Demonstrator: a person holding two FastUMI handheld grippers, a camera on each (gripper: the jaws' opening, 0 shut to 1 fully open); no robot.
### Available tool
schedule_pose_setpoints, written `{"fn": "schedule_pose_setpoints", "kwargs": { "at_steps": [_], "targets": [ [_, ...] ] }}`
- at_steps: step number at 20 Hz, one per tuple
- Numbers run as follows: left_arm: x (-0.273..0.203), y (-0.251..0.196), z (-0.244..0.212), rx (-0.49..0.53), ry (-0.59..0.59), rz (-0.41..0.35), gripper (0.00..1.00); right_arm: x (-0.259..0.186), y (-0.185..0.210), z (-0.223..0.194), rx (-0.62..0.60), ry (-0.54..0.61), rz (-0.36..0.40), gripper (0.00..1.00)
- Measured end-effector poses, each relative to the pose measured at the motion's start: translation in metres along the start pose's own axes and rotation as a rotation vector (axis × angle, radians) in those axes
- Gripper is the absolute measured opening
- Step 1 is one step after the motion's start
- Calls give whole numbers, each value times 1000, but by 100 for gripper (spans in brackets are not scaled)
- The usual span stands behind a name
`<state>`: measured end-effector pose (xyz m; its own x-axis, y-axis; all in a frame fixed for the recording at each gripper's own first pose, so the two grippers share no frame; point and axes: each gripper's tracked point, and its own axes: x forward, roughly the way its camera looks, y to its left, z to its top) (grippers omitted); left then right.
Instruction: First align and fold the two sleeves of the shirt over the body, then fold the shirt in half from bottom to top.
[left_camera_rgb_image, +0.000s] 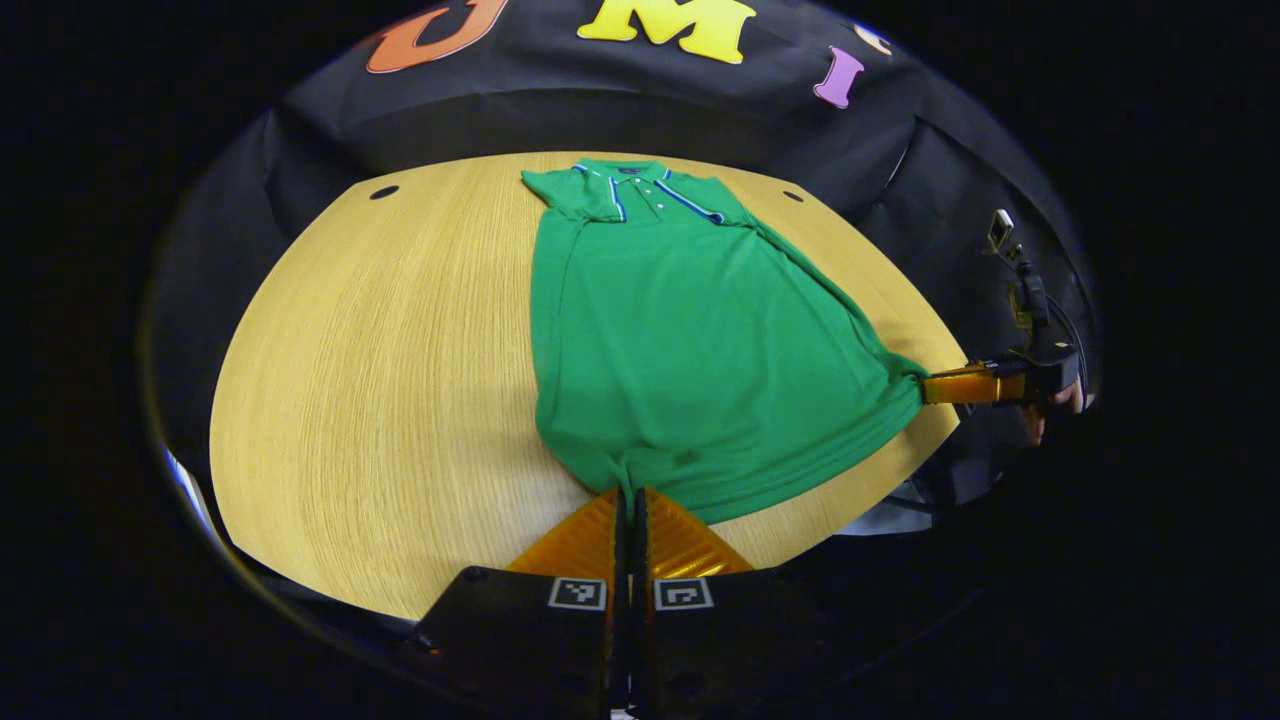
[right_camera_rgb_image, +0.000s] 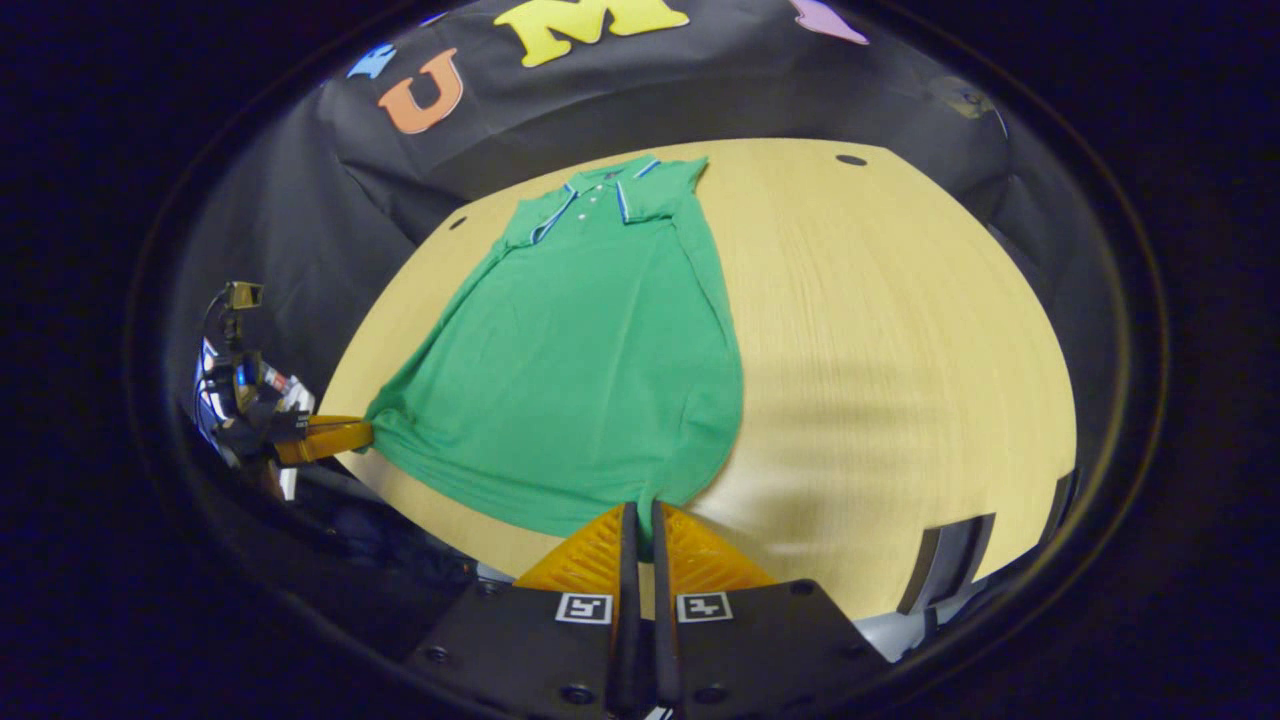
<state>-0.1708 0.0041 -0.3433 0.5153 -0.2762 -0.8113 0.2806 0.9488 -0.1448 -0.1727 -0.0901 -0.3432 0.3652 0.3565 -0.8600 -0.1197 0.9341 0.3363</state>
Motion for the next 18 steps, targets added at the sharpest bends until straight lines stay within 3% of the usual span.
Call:
{"fn": "schedule_pose_setpoints", "kwargs": {
  "at_steps": [12, 18],
  "targets": [
    [-4, 7, 109, 44, -156, -7, 4, -14, -2, 99, 87, -133, 51, 12],
    [-8, 18, 169, 41, -221, 11, 4, -20, 11, 171, 38, -219, 75, 9]
  ]
}}
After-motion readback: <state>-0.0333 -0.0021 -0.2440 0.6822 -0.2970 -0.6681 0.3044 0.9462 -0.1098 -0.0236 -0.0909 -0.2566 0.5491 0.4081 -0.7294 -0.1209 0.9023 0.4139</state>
